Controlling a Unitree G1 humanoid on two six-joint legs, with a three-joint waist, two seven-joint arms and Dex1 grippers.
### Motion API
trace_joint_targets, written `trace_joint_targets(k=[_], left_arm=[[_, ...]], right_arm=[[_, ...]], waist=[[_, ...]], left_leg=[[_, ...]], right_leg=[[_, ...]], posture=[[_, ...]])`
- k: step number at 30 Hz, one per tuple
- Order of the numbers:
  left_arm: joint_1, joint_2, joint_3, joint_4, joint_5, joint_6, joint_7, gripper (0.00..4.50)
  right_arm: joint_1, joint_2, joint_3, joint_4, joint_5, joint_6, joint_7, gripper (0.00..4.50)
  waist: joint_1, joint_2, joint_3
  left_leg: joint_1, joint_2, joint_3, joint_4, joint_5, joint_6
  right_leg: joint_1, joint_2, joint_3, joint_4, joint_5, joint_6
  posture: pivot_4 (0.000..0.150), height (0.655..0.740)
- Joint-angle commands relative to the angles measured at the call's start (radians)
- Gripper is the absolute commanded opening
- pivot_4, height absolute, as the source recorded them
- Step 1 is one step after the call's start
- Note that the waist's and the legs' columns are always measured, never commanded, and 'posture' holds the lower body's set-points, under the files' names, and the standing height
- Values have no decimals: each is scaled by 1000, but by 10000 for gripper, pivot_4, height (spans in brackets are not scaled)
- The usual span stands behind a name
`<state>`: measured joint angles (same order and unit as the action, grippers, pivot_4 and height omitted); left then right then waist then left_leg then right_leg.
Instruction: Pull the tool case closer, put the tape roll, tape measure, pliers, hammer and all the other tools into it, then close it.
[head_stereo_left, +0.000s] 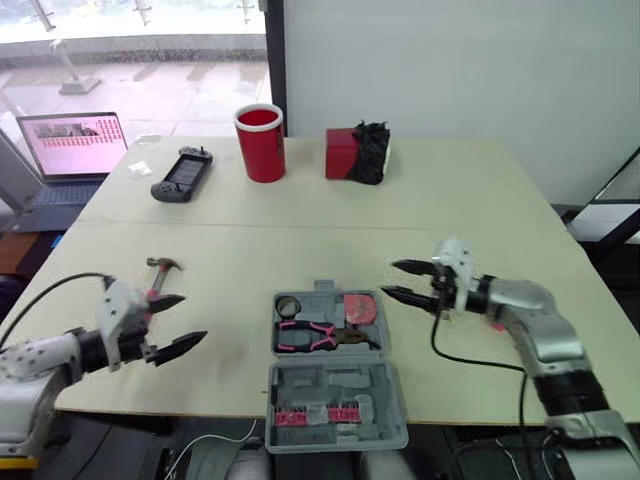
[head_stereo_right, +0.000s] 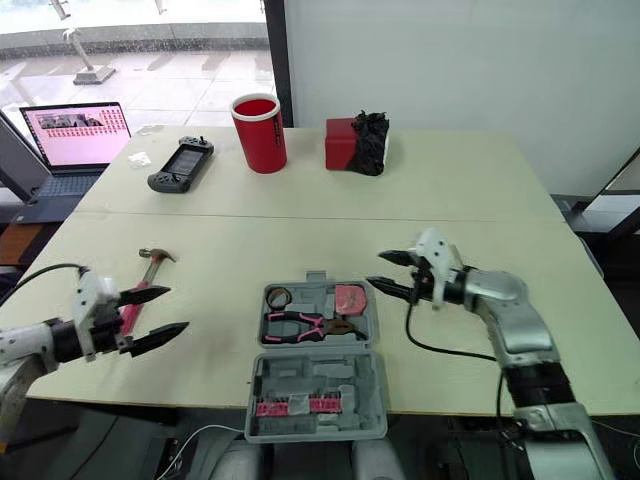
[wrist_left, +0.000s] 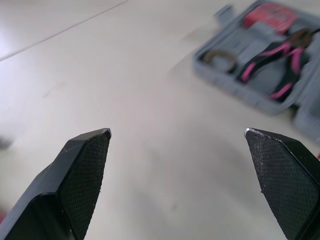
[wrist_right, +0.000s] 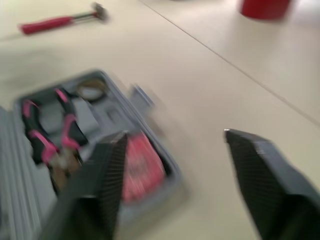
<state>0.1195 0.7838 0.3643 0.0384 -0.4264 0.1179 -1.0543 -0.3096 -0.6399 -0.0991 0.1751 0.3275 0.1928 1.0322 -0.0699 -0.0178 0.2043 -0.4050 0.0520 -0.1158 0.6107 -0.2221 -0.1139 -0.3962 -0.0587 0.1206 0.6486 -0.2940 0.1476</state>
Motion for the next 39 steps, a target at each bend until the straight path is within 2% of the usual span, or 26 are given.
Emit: trace_joint_targets(k=[1,8,12,17,24,28,32,35,39], left_arm=[[57,-20,135,90,-4,-98,42,45000],[136,-69,266,237,-19,-180,109,45000],[143,-79,301,319,-26,-213,114,45000],[135,-63,306,376,-23,-239,90,45000],[97,-37,303,402,-24,-241,70,45000],[63,-19,268,323,-29,-190,60,45000],[46,2,190,75,-83,-38,36,45000],[-69,51,90,-65,-141,116,18,45000],[-216,99,-18,-120,-161,228,-30,45000]], right_arm=[[69,-38,-175,-14,69,-22,-51,44395],[307,-38,-373,6,110,-76,-94,44395],[409,-11,-434,52,133,-110,-106,44395],[458,2,-438,57,146,-115,-97,44395],[427,-10,-436,41,171,-92,-107,44395],[402,-18,-430,6,191,-50,-111,44395],[401,-27,-403,-105,206,24,-117,44395],[379,-49,-367,-229,239,137,-141,44395],[355,-81,-317,-334,239,258,-188,44395]], waist=[[-1,0,0],[3,-1,-1],[1,-2,-1],[-3,-2,-1],[1,-2,-1],[2,-2,-1],[3,-2,-1],[6,-2,-1],[-1,-1,-1]], left_leg=[[0,0,0,0,0,0],[0,0,0,2,0,0],[-1,0,1,1,0,0],[1,0,2,1,0,0],[1,0,2,1,0,-1],[0,0,2,1,0,-1],[0,0,2,1,0,-1],[0,0,2,1,0,-1],[0,0,2,1,0,-1]], right_leg=[[0,0,0,0,0,0],[1,0,1,-1,-1,-1],[0,0,1,-2,-1,-1],[0,-1,2,-2,0,-3],[0,-1,2,-2,0,-3],[0,-1,2,-2,0,-3],[0,-1,2,-2,0,-2],[0,-1,2,-1,0,-2],[1,-1,2,-1,0,-1]], posture=[[1500,7400],[1500,7400],[1500,7400],[1500,7400],[1500,7400],[1500,7400],[1500,7400],[1500,7400],[1500,7400]])
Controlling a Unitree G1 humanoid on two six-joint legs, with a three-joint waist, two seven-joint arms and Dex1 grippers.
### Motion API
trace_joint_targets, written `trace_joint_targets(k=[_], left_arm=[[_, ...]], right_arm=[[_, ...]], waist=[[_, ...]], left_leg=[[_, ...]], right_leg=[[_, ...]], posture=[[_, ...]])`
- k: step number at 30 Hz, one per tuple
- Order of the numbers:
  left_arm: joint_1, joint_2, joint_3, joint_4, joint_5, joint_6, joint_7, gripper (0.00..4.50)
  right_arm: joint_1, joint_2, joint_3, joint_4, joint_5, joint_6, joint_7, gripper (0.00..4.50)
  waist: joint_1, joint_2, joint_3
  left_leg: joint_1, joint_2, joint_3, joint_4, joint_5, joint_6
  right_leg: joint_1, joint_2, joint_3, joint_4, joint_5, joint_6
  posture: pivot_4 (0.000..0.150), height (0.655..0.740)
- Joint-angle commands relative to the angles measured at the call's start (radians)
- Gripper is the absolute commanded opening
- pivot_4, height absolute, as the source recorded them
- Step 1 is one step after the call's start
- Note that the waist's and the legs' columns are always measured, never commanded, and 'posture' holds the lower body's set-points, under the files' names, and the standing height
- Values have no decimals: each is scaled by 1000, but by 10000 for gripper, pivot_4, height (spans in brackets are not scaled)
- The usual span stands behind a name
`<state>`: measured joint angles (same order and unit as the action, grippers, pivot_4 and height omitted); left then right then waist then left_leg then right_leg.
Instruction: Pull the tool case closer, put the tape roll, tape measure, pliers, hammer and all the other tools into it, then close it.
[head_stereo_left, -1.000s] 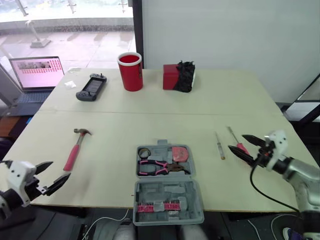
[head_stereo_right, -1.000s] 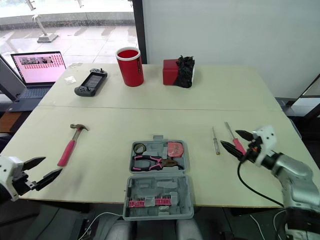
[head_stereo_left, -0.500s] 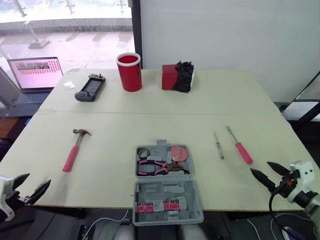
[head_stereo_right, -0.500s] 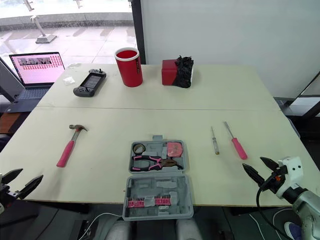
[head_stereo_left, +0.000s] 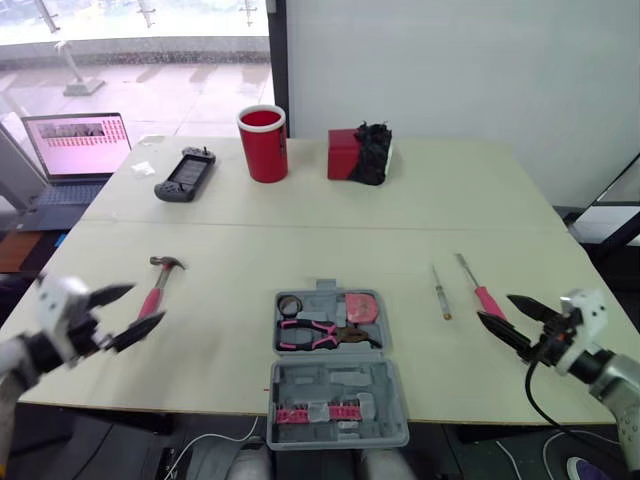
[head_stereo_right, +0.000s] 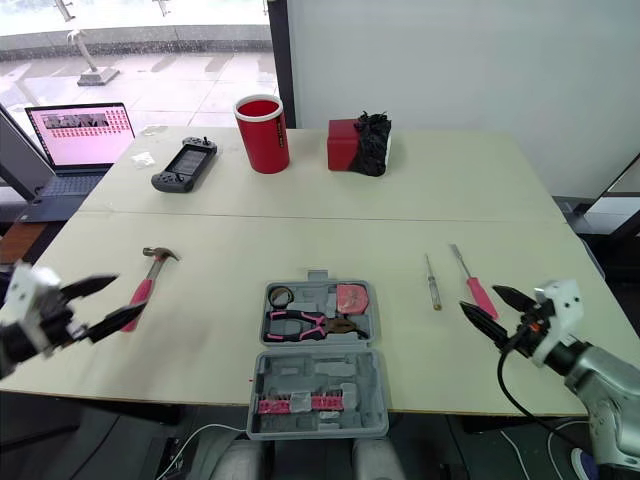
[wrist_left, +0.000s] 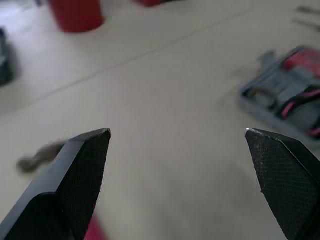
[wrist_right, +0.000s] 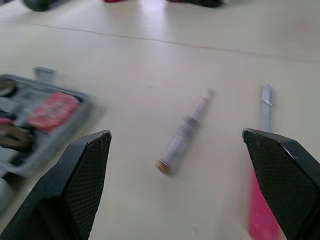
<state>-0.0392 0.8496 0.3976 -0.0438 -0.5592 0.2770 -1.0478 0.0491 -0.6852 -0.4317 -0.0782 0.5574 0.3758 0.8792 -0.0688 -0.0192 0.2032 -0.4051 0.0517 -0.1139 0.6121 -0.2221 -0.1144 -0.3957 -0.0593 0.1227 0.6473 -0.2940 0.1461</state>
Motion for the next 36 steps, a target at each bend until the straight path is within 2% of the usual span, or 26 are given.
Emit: trace_joint_targets(k=[1,4,9,12,17,26,32,33,35,36], left_arm=[[-117,49,-99,-55,-30,94,-63,45000],[-232,67,-192,-80,-34,154,-114,45000],[-322,76,-294,-118,-13,188,-177,45000],[-358,80,-332,-138,-12,206,-204,45000],[-378,80,-352,-158,-3,214,-212,45000],[-313,96,-319,-212,-6,224,-190,45000],[-178,125,-365,-191,122,77,-209,45000],[-167,121,-369,-184,134,63,-208,45000],[-142,99,-395,-150,183,-4,-195,45000],[-131,83,-411,-129,206,-39,-189,39878]], right_arm=[[-14,-47,25,-130,21,124,-61,44395],[-19,-86,51,-246,27,232,-114,44395],[-1,-109,91,-402,-38,321,-227,44395],[-3,-112,107,-477,-78,413,-326,44395],[-57,-81,81,-496,6,600,-385,44395],[-85,-93,113,-467,8,532,-318,44395],[-34,-210,270,-363,-137,248,-87,44395],[-33,-225,295,-339,-157,214,-59,39152],[-52,-259,388,-253,-230,112,15,31459],[-67,-275,442,-201,-287,34,52,26314]], waist=[[-1,0,0],[1,1,1],[2,1,1],[3,1,1],[0,0,1],[0,0,1],[1,0,1],[1,0,1],[2,0,1],[2,0,1]], left_leg=[[0,0,0,-1,0,0],[-2,0,-1,-1,0,0],[-3,0,-1,-1,0,0],[-3,0,-1,0,0,0],[-3,0,-1,1,0,0],[-3,0,-1,1,0,0],[-3,0,-1,1,0,0],[-3,0,-1,1,0,0],[-3,0,-1,1,0,0],[-3,0,-1,1,0,0]], right_leg=[[0,0,0,0,0,0],[-3,1,0,1,0,3],[-3,1,0,1,1,5],[-3,1,0,1,-1,2],[-3,1,0,1,0,0],[-3,1,0,1,0,1],[-3,0,0,0,0,1],[-3,0,0,0,0,1],[-3,0,0,0,0,1],[-2,0,0,0,0,0]], posture=[[1500,7400],[1500,7400],[1500,7400],[1500,7400],[1500,7400],[1500,7400],[1500,7400],[1500,7400],[1500,7400],[1500,7400]])
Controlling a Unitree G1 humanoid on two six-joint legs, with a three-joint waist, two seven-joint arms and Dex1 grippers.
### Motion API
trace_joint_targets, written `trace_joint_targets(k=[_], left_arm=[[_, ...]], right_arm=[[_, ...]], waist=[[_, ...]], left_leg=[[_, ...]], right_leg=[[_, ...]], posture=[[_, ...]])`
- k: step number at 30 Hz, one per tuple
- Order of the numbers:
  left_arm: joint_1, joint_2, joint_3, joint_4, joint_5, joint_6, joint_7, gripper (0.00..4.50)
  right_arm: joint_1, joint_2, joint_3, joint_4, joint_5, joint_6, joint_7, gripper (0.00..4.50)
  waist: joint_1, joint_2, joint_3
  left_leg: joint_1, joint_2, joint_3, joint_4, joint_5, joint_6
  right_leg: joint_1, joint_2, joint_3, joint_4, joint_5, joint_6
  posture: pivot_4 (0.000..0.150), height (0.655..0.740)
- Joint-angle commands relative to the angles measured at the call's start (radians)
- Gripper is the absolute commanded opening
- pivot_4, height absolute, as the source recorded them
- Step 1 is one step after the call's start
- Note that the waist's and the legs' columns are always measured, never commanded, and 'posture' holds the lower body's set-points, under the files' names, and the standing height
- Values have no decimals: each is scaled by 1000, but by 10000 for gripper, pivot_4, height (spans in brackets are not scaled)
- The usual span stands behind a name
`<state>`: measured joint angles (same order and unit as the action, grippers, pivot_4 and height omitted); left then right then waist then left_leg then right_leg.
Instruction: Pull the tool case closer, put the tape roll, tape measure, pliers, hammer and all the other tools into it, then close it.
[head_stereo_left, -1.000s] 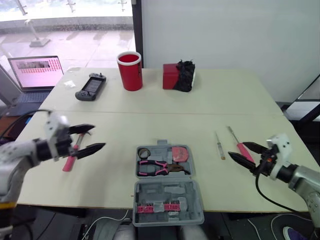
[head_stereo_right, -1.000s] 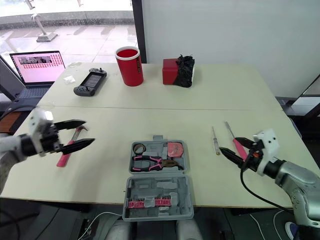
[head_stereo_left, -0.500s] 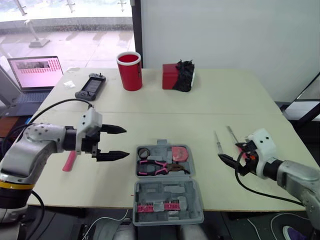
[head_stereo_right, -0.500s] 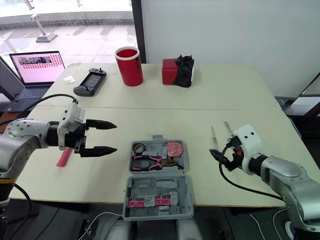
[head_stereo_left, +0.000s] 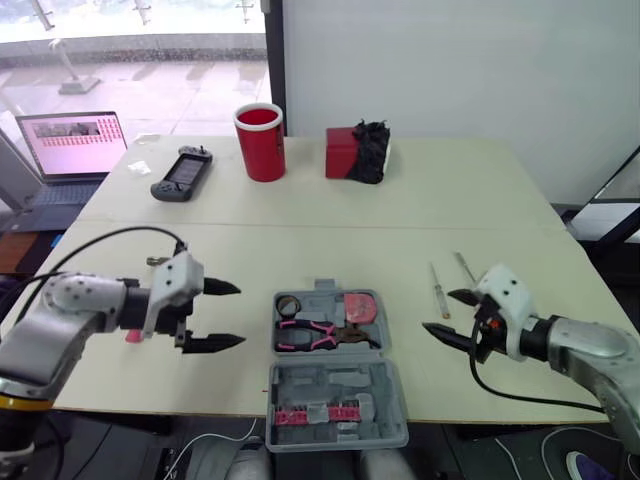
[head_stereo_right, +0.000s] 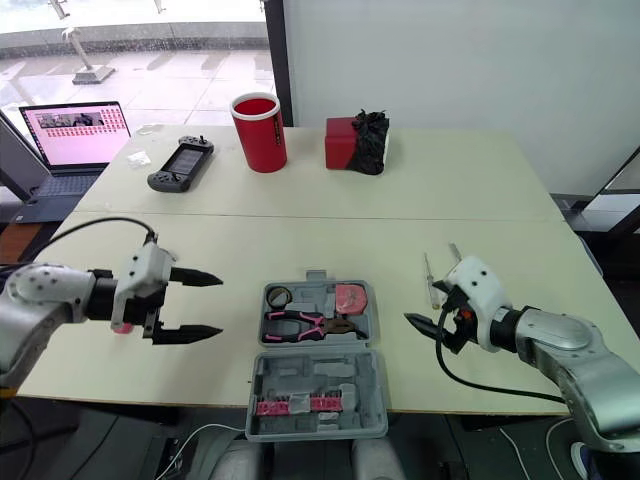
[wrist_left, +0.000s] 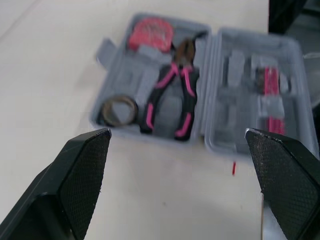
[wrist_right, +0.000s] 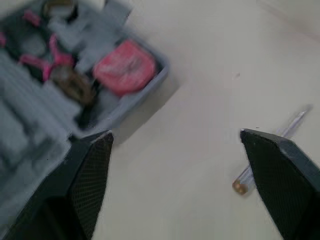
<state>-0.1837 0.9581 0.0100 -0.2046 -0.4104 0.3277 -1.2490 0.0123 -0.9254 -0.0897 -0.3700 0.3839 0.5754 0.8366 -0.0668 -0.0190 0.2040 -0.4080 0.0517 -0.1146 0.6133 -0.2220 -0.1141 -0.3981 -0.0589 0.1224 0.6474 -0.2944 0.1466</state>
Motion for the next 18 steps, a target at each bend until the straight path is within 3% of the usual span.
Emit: trace_joint_targets(k=[1,5,8,18], left_arm=[[22,-43,-38,54,79,-119,19,36981],[45,-92,-88,136,169,-235,44,16405],[65,-120,-111,165,200,-264,59,553],[92,-222,-153,211,234,-261,125,156]], right_arm=[[-52,-37,140,140,-147,-219,125,21054],[-141,-2,229,271,-210,-339,191,795],[-182,25,271,325,-238,-381,226,0],[-241,90,336,348,-273,-424,288,0]], waist=[[-1,0,0],[-3,0,0],[-2,0,0],[1,0,0]], left_leg=[[0,0,0,0,0,0],[0,0,0,0,0,0],[0,0,0,0,0,0],[1,0,0,0,0,0]], right_leg=[[0,0,0,0,0,0],[0,0,0,0,0,0],[0,0,0,1,1,1],[1,0,0,1,2,4]], posture=[[1500,7400],[1500,7400],[1500,7400],[1500,7400]])
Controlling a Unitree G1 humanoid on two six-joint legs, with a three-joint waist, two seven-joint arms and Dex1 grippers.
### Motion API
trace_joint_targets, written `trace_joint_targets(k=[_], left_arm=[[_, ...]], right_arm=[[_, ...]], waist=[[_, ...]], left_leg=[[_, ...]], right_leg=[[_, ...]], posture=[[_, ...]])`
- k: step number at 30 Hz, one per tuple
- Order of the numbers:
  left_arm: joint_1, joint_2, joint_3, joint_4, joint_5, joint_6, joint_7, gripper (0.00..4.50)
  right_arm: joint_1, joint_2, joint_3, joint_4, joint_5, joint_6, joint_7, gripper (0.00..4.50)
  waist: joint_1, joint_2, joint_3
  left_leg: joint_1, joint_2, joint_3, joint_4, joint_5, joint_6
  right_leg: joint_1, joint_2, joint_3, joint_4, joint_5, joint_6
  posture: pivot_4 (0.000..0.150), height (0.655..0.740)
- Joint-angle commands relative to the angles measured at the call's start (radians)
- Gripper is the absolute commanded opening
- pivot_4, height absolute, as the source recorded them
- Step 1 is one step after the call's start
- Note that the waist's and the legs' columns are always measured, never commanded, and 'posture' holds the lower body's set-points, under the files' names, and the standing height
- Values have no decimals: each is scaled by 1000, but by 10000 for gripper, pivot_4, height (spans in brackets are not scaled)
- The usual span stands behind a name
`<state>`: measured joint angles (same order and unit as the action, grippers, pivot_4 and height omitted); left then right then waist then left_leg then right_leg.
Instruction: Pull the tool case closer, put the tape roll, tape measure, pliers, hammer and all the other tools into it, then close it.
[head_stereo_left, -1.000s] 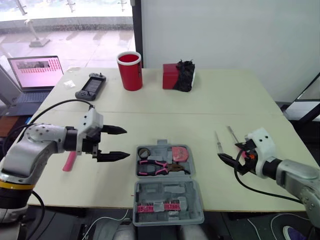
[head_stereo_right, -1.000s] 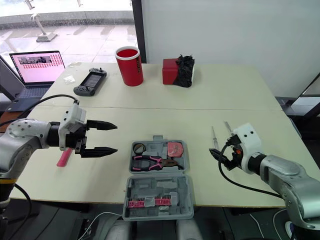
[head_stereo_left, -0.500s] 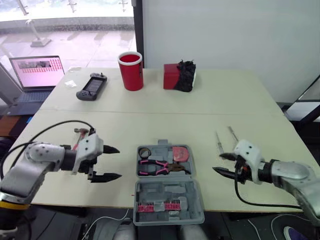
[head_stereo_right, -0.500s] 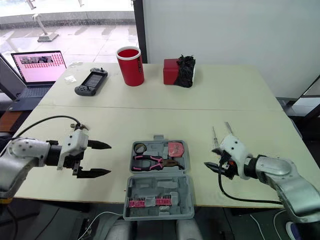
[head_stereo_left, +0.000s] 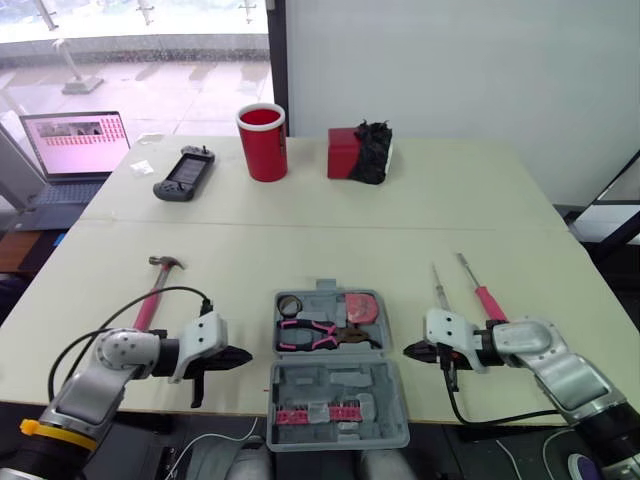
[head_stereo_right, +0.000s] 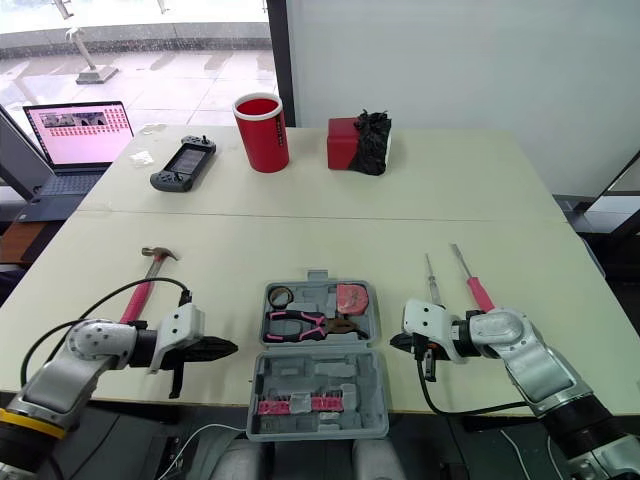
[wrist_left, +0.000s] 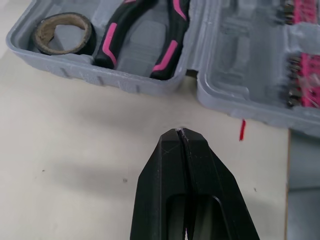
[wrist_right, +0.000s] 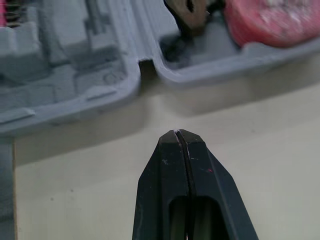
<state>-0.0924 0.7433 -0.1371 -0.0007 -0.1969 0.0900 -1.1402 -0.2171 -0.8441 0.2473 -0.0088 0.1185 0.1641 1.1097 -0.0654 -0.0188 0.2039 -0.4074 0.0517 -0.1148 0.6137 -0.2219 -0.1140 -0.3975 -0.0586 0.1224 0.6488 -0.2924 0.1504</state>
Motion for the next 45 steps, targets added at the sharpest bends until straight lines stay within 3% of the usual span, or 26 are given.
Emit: trace_joint_targets(k=[1,15,27,33,45], left_arm=[[0,-16,-16,22,31,-33,21,156],[-56,-191,-86,95,70,-45,95,156],[-113,-234,-87,123,131,-10,159,156],[-180,-270,-84,171,159,15,199,156],[-260,-289,-88,248,178,4,202,156]], right_arm=[[-16,13,4,-11,-12,-13,16,0],[-51,87,53,4,-59,-38,27,0],[-75,131,45,36,-70,-13,31,0],[-140,179,44,125,-77,-9,28,0],[-258,240,27,320,-135,-57,-29,0]], waist=[[0,0,0],[14,1,-1],[21,0,-1],[18,0,-1],[17,0,-1]], left_leg=[[0,0,0,0,0,0],[2,0,0,1,0,0],[6,0,0,1,0,0],[15,0,0,0,0,0],[15,0,0,0,0,0]], right_leg=[[0,0,0,0,0,0],[2,0,0,1,0,1],[7,0,0,0,0,0],[14,0,0,0,-1,-3],[15,0,0,0,1,-1]], posture=[[1500,7400],[1500,7400],[1500,7400],[1500,7400],[1500,7400]])
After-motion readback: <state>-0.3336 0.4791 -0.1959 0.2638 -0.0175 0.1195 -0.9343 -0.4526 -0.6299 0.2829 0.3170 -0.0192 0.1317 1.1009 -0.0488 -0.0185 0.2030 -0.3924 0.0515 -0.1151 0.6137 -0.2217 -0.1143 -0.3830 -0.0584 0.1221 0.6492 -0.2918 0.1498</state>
